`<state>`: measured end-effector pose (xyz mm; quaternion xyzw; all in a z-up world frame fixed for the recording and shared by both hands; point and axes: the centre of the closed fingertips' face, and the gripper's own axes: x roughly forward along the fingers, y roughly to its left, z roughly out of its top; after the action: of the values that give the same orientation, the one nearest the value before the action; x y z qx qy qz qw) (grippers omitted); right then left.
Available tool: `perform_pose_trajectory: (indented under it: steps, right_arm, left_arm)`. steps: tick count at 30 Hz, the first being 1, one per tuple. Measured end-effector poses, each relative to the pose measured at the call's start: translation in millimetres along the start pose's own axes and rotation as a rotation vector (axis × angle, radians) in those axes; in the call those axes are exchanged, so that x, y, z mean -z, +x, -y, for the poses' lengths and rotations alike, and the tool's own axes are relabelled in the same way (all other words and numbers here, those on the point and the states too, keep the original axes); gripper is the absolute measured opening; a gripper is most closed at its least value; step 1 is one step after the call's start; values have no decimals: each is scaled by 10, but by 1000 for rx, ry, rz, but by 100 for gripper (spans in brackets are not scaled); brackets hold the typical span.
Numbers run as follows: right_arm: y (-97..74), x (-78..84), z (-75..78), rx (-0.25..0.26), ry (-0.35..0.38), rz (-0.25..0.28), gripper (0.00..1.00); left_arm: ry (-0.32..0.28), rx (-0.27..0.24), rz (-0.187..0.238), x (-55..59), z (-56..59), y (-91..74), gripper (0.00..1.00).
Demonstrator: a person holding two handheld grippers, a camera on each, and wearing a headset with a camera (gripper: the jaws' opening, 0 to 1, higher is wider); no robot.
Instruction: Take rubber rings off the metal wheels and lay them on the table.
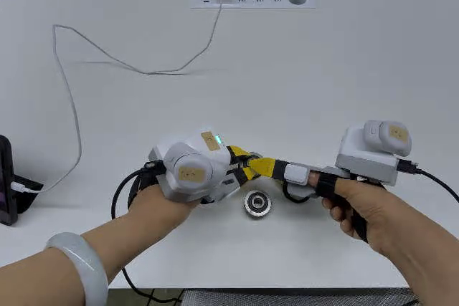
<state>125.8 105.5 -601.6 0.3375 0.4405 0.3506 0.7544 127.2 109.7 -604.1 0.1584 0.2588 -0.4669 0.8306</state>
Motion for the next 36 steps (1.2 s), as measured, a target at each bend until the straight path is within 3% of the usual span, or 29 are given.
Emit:
perform_pose_trajectory:
  steps: [19,28,36]
  right_arm:
    - [-37,48,-119,-19,18,-1,31]
    - [-23,36,-74,-19,22,-3,29]
    - [-70,6,10,6,11,2,17]
  left_arm:
    - [0,2,1,-2,-2,-1,14]
    - [1,3,1,-1,-2,1,14]
    - [3,6,1,1,-4,8,14]
